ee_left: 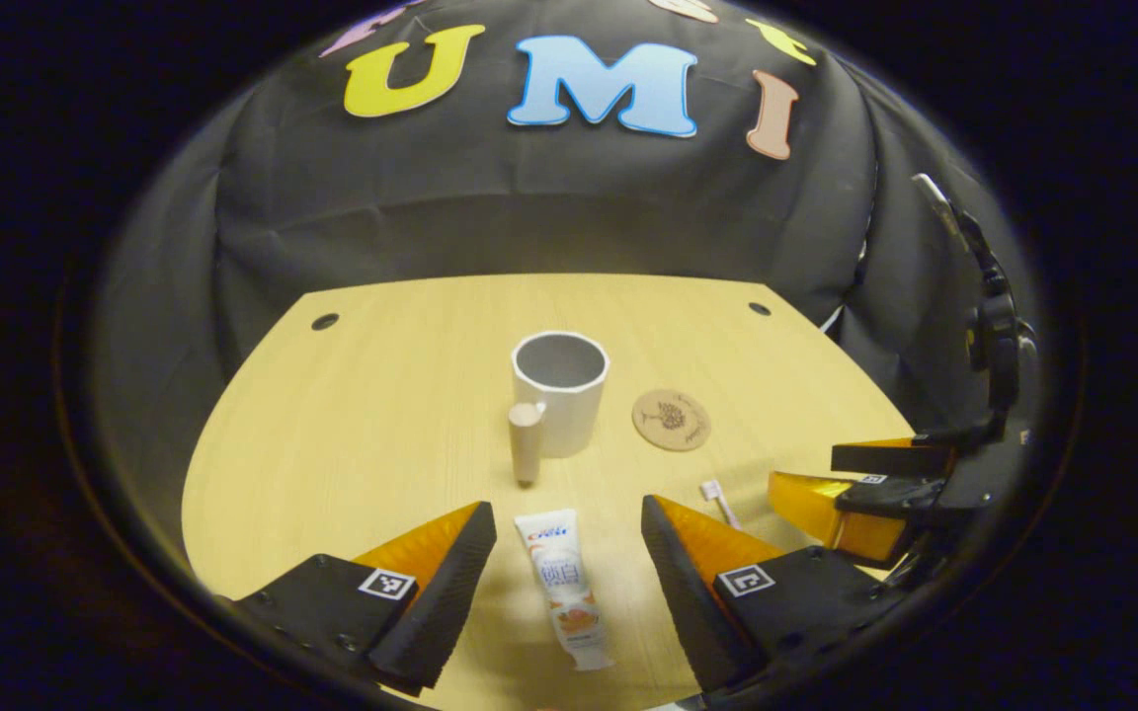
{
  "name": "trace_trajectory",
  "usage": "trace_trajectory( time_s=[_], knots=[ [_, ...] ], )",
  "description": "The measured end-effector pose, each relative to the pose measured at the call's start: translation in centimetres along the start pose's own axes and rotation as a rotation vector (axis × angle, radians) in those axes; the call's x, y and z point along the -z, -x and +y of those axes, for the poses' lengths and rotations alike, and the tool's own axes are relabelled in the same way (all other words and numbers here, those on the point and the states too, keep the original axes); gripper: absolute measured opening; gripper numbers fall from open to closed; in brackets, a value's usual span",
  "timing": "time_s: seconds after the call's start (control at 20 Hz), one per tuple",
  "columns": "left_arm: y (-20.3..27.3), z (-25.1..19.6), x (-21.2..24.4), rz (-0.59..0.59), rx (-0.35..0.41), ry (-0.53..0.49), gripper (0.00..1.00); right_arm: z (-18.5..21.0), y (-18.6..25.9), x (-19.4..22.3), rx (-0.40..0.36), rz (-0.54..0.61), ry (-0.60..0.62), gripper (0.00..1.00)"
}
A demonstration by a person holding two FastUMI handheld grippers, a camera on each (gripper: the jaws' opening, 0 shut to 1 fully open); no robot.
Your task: Put the toothbrush and toothpaste on the desktop into the cup, then pick up the cup and place it on the coaster on the desktop.
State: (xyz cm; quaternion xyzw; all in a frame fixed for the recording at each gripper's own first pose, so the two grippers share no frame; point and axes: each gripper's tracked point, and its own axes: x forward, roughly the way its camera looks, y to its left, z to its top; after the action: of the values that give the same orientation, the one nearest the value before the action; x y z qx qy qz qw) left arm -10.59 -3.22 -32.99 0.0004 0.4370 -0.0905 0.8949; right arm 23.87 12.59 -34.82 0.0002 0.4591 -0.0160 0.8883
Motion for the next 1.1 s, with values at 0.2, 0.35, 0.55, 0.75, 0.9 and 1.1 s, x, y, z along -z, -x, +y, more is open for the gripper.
trace_trajectory(
  time_s=[0.2, 0.35, 0.55, 0.75, 0.9, 1.1],
  knots=[
    [-1.5, 0.3, 4.5, 0.128, -0.014, 0.013, 0.95, -0.4, -0.5, 2.5, 0.012, 0.089, -0.016, 0.97],
    [-2.0, 0.6, 7.4, 0.25, -0.026, 0.056, 0.98, -1.0, -0.7, 4.1, 0.029, 0.148, -0.014, 0.97],
    [-2.9, 0.8, 9.7, 0.33, -0.033, 0.112, 0.98, -0.9, -1.3, 6.2, 0.026, 0.238, -0.02, 0.97],
    [-3.0, 1.4, 10.6, 0.374, -0.046, 0.134, 0.99, -0.6, -1.7, 7.4, 0.021, 0.293, -0.02, 0.96],
    [-3.2, 1.8, 10.8, 0.394, -0.065, 0.121, 0.95, -0.4, -1.8, 7.8, 0.02, 0.318, -0.015, 0.96],
    [-3.4, 2.1, 11.1, 0.442, -0.103, 0.097, 0.94, -0.4, -1.7, 7.8, 0.028, 0.338, -0.012, 0.96]
  ],
)
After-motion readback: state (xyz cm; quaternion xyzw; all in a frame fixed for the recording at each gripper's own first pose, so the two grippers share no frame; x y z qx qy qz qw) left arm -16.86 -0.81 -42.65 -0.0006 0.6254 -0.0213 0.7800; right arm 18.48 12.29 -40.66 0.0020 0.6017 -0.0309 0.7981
